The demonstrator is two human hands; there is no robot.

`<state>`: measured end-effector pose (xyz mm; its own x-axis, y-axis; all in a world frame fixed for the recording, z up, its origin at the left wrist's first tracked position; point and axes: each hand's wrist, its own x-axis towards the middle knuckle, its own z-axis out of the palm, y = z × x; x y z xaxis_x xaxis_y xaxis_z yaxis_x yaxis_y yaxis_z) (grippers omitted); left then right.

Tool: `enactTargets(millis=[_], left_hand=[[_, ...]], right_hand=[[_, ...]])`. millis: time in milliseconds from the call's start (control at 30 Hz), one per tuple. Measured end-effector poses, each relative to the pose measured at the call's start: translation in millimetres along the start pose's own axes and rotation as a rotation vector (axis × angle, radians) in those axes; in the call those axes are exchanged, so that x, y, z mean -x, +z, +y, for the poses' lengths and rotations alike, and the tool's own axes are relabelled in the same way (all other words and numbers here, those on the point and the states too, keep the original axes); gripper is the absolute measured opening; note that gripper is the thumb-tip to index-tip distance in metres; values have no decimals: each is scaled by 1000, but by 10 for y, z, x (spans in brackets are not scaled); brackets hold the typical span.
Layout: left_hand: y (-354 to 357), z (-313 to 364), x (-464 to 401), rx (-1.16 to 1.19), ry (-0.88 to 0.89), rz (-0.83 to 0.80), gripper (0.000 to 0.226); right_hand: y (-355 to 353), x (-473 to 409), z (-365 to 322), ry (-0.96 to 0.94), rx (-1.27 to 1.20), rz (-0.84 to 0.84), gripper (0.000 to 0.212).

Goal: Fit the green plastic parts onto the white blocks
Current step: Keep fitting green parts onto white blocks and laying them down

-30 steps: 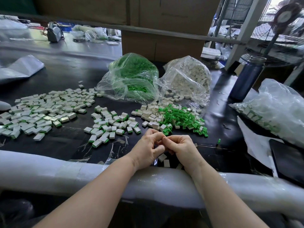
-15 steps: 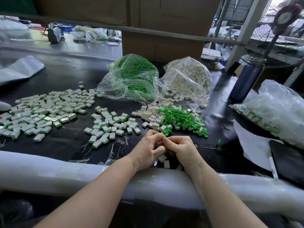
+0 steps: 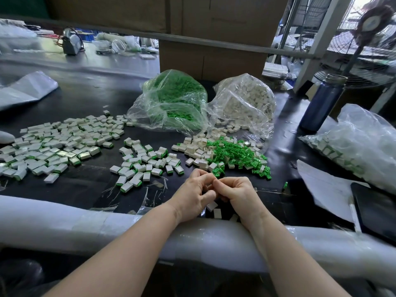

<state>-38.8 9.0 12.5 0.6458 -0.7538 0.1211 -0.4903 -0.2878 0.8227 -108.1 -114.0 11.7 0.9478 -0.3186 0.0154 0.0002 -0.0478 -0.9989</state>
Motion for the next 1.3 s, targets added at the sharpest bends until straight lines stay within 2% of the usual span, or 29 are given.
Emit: enactTargets(millis=[267, 333, 433, 500, 733, 867, 967, 1167, 1233, 1300], left_hand=[[-13, 19, 9, 77, -6, 38, 10], [-16, 17, 10, 99, -16, 85, 4], [-23, 5, -5, 82, -43, 146, 12], [-29, 15, -8, 75, -53, 136, 16], [-17, 0, -1, 24, -33, 131, 19], [-11, -31, -8, 11, -36, 141, 14], [-14, -70, -17, 47, -83, 246, 13], [-61, -170, -38, -48, -212, 610, 22], [-89, -186, -49, -86, -246, 672, 24], [-103, -196, -61, -124, -289, 663, 29]], right_hand=[[31, 0, -6, -40, -49, -10, 25], [34, -7, -5, -61, -36, 29, 25], [4, -21, 10, -68, -59, 108, 16], [-12, -15, 10, -92, 37, 147, 5], [-17, -28, 33, -117, 269, 194, 17], [-17, -45, 33, -130, 305, 203, 18], [-27, -54, 44, -147, 298, 269, 15], [-77, -78, 91, -119, 361, 441, 15], [-85, -87, 107, -109, 379, 455, 15], [-87, -94, 116, -102, 382, 458, 15]])
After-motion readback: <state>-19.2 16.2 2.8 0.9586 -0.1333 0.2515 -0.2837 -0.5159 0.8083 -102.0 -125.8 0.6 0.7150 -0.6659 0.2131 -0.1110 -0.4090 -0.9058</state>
